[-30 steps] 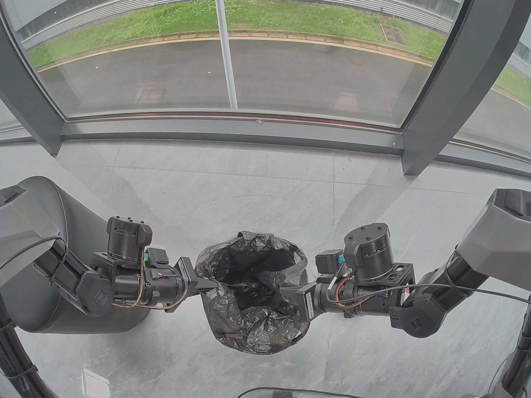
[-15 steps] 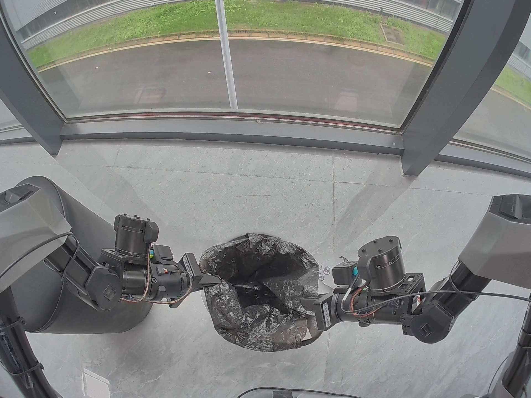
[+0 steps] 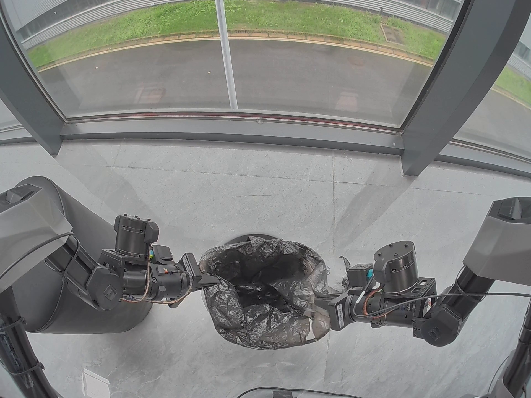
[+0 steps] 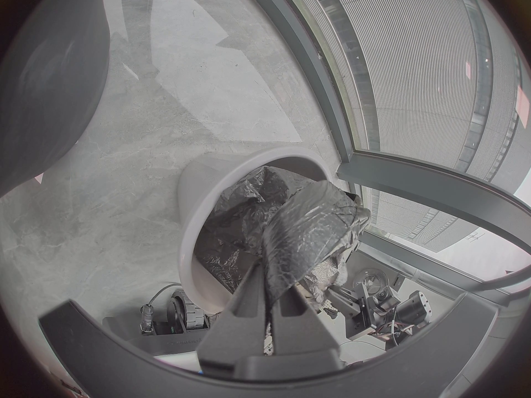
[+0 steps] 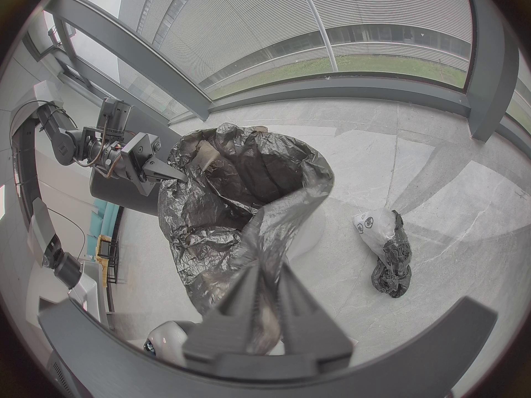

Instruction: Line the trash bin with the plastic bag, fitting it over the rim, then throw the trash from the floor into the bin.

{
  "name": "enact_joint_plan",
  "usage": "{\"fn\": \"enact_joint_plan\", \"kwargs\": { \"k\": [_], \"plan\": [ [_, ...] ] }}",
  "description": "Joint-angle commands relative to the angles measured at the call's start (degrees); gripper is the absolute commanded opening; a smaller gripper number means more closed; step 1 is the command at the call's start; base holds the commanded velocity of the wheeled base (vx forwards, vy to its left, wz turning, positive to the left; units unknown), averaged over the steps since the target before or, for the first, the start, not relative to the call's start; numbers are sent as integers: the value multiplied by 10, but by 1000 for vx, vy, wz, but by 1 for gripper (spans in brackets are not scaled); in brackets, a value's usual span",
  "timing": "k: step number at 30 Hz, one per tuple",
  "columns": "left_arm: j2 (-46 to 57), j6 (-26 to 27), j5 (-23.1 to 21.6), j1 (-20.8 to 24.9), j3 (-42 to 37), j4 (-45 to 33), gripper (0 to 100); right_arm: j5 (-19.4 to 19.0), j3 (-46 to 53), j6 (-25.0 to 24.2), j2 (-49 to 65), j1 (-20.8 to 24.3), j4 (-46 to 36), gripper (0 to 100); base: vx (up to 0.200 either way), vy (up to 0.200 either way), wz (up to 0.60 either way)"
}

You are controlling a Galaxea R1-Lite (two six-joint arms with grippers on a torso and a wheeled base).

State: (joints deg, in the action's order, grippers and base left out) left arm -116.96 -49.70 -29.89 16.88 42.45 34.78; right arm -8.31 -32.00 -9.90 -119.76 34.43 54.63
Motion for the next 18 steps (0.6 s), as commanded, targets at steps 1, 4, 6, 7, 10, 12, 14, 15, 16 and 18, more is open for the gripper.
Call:
{"fn": "enact_joint_plan", "kwargs": {
  "k": [1,4,6,7,10,12,14,15,16,18],
  "plan": [
    [0,0,0,0,0,0,0,0,3,1,-10,-1,0,100,0,0,0],
    [3,0,-1,0,-4,-1,0,0,12,1,-6,-1,2,100,0,0,0],
    [6,-1,0,0,-8,-4,0,0,15,1,-3,-1,11,100,0,0,0],
    [7,-2,0,0,-9,-4,0,0,15,1,-2,-1,14,100,0,0,0],
    [10,-1,4,3,-20,-1,0,3,7,1,0,-1,40,100,0,0,0],
    [11,-1,10,3,-19,-1,0,18,-7,4,1,-1,45,100,0,0,0],
    [13,-1,14,4,-18,-2,0,35,-24,8,1,1,43,100,0,0,0],
    [13,-1,17,3,-18,-2,0,53,-47,16,-3,1,39,100,0,0,0],
    [12,0,17,3,-16,-1,0,61,-66,22,-8,1,33,100,0,0,0],
    [11,0,19,1,-11,-1,0,66,-101,30,-22,2,10,100,0,0,0]
  ]
}}
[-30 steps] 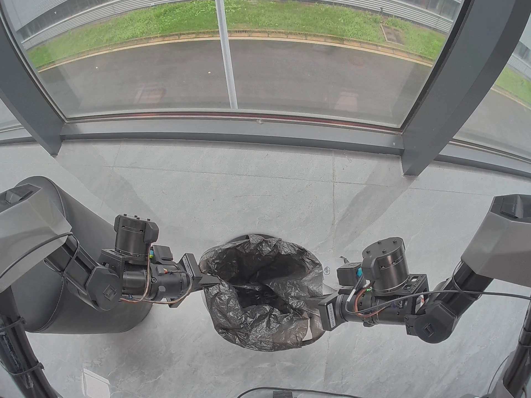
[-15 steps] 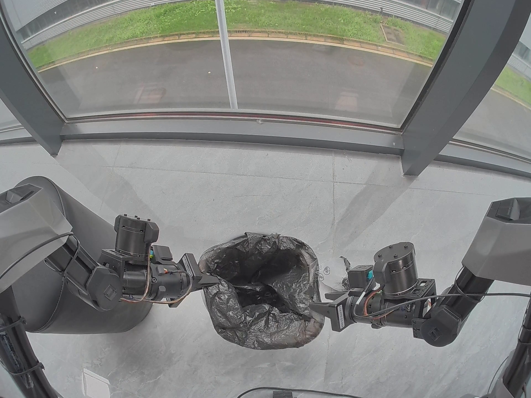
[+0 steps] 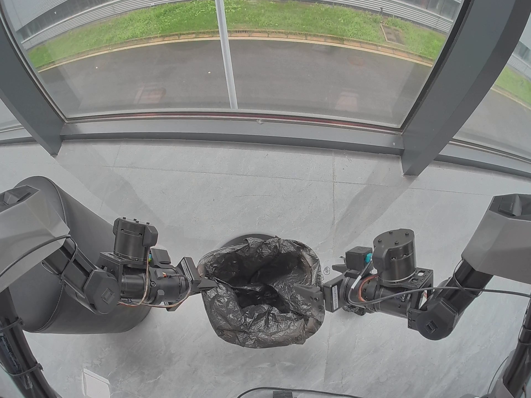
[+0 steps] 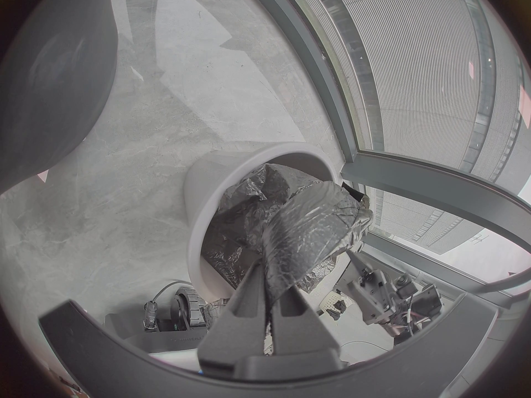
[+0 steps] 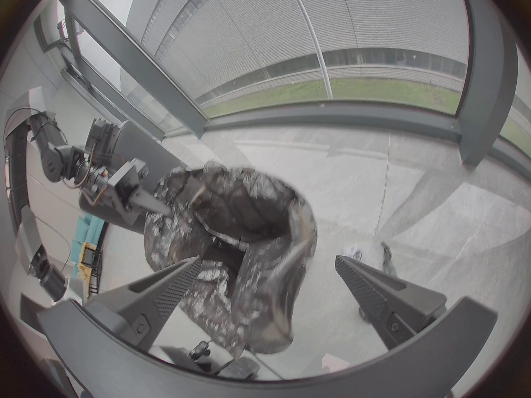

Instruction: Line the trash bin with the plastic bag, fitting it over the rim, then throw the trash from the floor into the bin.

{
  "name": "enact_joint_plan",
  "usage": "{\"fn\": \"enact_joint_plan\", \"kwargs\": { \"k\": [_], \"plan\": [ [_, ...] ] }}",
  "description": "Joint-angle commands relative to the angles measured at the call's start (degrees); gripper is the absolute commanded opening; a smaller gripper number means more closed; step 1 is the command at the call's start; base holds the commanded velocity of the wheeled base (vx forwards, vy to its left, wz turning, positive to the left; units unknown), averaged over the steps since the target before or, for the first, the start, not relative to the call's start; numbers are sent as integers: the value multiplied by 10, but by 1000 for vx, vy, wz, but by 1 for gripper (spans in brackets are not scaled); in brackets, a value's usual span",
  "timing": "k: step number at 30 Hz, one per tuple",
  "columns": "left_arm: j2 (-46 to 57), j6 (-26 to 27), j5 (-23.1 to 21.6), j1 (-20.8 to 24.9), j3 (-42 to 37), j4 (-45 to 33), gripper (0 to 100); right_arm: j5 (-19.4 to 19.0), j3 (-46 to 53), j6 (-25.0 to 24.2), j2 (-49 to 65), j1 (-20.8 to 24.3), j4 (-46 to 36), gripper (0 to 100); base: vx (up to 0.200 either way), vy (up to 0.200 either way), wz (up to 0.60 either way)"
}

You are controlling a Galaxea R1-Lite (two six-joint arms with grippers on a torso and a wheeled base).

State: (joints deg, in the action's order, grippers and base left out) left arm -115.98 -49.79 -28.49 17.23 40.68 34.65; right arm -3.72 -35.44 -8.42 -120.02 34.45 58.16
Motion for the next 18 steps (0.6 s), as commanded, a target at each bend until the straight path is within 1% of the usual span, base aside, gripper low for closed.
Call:
{"fn": "enact_joint_plan", "kwargs": {
  "k": [1,4,7,8,9,18],
  "plan": [
    [0,0,5,-4,9,1,0,20,-80,17,-27,3,-36,100,0,0,0],
    [-4,0,5,-4,15,0,0,27,-137,21,-56,5,-64,100,0,0,0],
    [-3,3,5,-4,16,1,0,55,-205,27,-94,6,-92,100,0,0,0],
    [-3,4,5,-4,16,1,0,56,-208,28,-95,6,-94,100,0,0,0],
    [-3,7,5,-4,18,1,0,60,-231,32,-108,6,-113,100,0,0,0],
    [-3,8,5,-4,19,1,0,61,-297,32,-129,5,-171,100,0,0,0]
  ]
}}
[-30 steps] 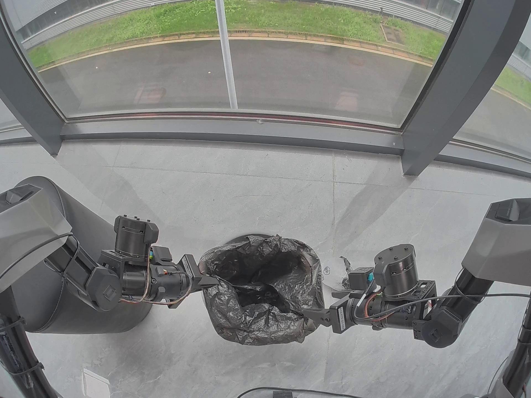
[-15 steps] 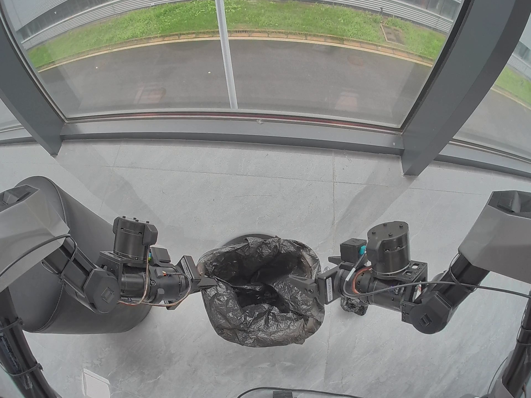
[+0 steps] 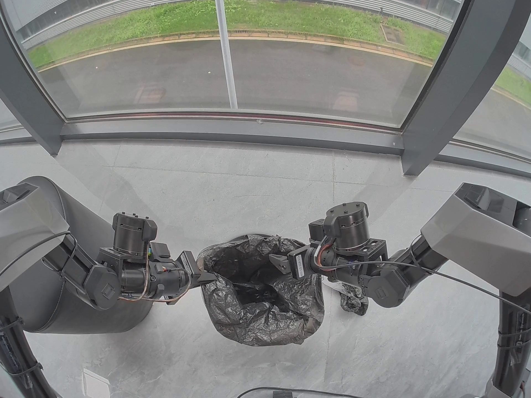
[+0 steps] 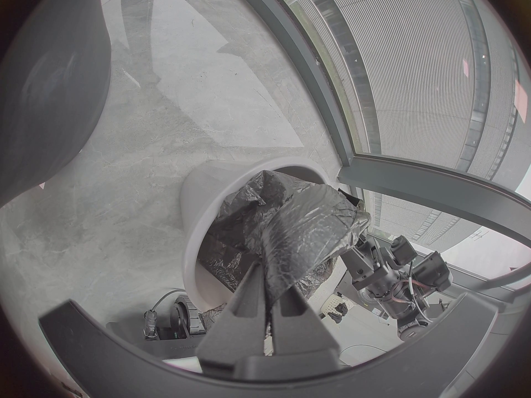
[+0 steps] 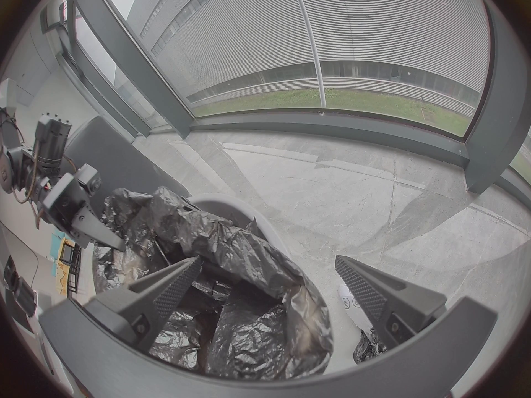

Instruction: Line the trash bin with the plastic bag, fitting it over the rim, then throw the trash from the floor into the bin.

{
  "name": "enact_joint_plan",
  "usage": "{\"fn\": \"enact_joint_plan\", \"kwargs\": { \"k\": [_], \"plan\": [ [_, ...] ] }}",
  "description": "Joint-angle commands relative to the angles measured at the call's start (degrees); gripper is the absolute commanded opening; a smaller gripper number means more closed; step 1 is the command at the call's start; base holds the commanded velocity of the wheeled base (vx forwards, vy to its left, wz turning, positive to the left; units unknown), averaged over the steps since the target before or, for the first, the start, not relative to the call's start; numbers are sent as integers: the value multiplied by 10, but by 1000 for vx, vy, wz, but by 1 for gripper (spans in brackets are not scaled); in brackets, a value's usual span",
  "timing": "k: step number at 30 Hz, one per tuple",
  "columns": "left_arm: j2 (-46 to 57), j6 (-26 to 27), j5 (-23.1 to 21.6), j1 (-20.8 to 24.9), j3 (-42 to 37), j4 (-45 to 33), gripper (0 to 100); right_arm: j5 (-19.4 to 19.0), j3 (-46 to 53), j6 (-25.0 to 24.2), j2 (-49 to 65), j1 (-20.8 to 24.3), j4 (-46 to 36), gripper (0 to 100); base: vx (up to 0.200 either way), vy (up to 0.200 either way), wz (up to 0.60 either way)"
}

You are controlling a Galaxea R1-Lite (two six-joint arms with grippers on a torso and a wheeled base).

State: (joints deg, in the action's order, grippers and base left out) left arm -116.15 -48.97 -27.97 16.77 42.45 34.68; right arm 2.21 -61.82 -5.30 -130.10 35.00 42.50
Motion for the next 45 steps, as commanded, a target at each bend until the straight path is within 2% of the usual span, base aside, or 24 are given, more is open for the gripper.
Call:
{"fn": "enact_joint_plan", "kwargs": {
  "k": [1,6,10,13,20,25,29,45],
  "plan": [
    [-1,0,0,0,1,0,0,2,-43,0,-30,0,-24,100,0,0,0],
    [1,0,0,0,-1,0,0,3,-74,-1,-40,-1,-32,100,0,0,0],
    [2,3,0,-1,1,0,0,29,-102,0,-41,-3,-34,100,0,0,0],
    [0,12,0,-3,1,1,0,33,-118,0,-41,-5,-36,100,0,0,0],
    [-6,22,1,-17,5,1,0,34,-138,0,-44,-5,-46,100,0,0,0],
    [-15,62,9,-34,4,2,0,35,-144,-1,-53,-7,-46,100,0,0,0],
    [-15,61,20,-38,5,2,0,35,-144,-1,-53,-7,-46,100,0,0,0],
    [-15,60,21,-37,11,-1,0,35,-143,-3,-47,-11,-44,100,0,0,0]
  ]
}}
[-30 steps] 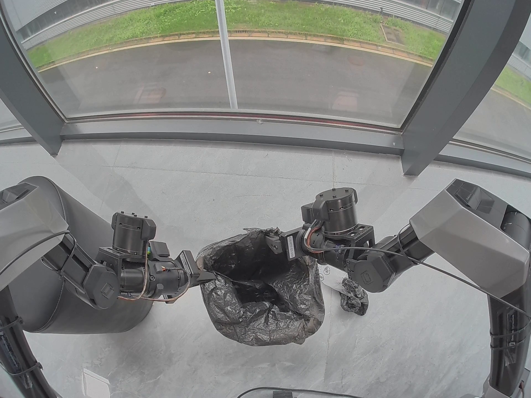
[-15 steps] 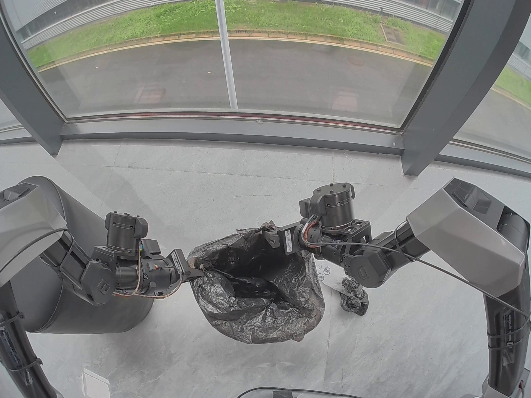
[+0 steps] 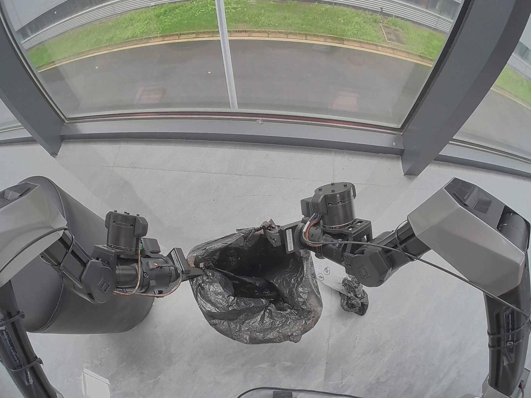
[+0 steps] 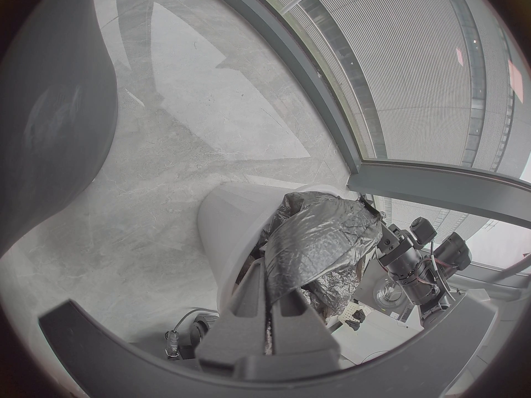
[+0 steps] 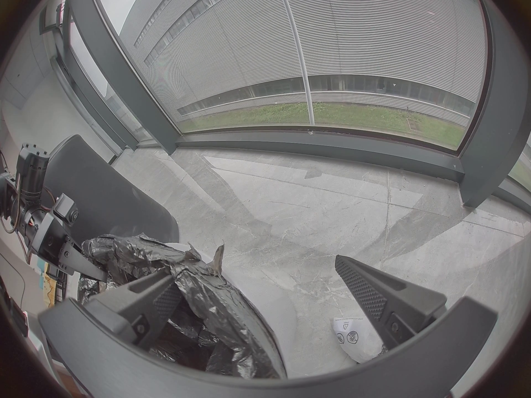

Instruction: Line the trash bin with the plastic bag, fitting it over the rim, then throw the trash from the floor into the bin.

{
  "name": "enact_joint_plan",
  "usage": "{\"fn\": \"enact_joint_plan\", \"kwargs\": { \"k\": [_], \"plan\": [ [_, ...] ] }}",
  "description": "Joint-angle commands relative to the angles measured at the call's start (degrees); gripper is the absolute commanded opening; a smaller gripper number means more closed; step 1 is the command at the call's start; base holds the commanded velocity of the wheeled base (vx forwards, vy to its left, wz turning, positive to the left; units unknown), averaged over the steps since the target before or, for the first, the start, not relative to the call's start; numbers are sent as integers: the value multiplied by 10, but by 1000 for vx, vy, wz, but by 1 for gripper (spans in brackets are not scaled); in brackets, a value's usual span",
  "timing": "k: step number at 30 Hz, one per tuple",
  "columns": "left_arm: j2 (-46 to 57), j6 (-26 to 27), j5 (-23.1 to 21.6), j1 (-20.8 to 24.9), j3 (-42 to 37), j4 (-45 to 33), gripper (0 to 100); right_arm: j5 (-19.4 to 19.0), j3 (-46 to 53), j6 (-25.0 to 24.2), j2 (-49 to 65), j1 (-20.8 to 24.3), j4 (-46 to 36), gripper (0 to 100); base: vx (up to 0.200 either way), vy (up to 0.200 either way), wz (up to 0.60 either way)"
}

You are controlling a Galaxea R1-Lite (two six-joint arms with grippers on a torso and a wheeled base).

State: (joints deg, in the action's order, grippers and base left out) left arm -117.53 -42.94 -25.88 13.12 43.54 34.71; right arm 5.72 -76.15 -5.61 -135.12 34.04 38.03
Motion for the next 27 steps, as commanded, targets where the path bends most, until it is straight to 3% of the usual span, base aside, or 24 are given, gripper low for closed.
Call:
{"fn": "enact_joint_plan", "kwargs": {
  "k": [1,7,8,27],
  "plan": [
    [-2,0,1,0,0,-1,0,0,0,0,3,-1,0,100,0,0,0],
    [-2,1,1,0,1,-3,0,0,0,0,3,-1,0,100,0,0,0],
    [-2,1,1,0,1,-3,100,0,0,0,3,-1,0,100,0,0,0],
    [-11,12,9,-1,2,12,100,0,-1,-1,-1,-3,6,100,0,0,0]
  ]
}}
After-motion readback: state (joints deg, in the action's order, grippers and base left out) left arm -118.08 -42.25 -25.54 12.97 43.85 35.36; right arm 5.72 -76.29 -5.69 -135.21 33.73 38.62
